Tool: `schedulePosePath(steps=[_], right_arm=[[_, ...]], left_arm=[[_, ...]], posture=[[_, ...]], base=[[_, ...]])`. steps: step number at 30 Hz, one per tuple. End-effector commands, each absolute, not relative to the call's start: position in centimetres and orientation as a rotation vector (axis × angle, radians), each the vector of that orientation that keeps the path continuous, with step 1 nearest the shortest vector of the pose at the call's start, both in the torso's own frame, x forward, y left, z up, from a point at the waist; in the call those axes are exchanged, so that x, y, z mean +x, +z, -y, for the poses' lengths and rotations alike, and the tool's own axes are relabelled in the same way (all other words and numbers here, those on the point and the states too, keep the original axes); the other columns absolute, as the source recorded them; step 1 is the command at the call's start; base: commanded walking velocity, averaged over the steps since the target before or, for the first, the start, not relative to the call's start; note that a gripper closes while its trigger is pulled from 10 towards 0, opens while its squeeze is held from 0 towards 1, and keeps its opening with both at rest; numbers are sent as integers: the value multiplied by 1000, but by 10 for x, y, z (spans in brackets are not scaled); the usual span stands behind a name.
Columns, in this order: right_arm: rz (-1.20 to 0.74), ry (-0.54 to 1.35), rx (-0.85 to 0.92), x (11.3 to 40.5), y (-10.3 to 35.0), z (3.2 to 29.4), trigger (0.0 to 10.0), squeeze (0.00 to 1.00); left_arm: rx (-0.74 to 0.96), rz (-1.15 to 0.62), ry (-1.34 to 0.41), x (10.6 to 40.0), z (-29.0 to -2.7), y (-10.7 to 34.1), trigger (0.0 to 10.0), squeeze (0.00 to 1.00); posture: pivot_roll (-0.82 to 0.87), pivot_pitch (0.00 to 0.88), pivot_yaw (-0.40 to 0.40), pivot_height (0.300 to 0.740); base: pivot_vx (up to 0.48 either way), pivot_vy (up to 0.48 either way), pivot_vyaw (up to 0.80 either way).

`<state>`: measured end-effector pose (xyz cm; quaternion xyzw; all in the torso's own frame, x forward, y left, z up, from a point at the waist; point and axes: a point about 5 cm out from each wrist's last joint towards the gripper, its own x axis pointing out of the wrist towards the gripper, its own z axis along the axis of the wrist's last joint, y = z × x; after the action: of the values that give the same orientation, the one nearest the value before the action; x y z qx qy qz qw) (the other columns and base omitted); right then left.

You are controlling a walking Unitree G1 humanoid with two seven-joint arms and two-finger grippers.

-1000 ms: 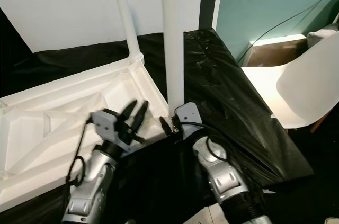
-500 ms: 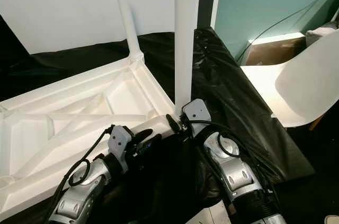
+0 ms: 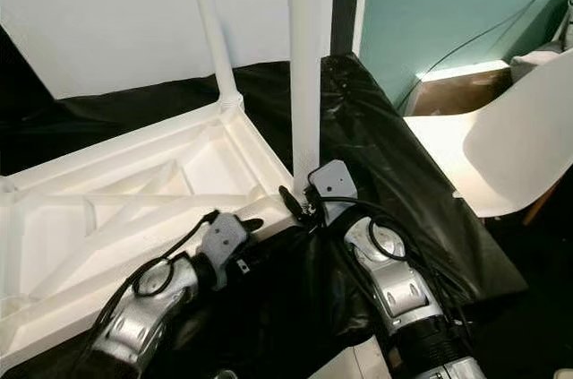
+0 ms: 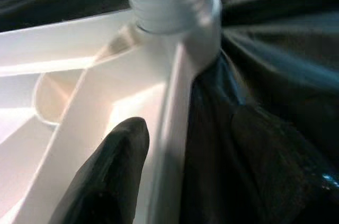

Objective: Building children table

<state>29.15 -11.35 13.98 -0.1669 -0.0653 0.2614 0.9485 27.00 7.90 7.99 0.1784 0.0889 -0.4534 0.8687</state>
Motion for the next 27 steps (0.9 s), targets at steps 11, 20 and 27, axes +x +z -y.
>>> schedulePosePath(steps=[11,20,27], right_arm=[[110,534,-336,287,135,116,10000,0],[123,533,-362,294,142,121,10000,0],[112,576,-404,298,142,127,10000,0]], left_arm=[[402,-551,-987,246,-88,21,10000,0],[336,-570,-1052,242,-78,22,0,0],[354,-578,-1073,239,-79,19,10000,0]], posture=[[-108,0,71,740],[-110,0,66,740],[-110,0,65,740]], base=[[0,0,0],[0,0,0],[0,0,0]])
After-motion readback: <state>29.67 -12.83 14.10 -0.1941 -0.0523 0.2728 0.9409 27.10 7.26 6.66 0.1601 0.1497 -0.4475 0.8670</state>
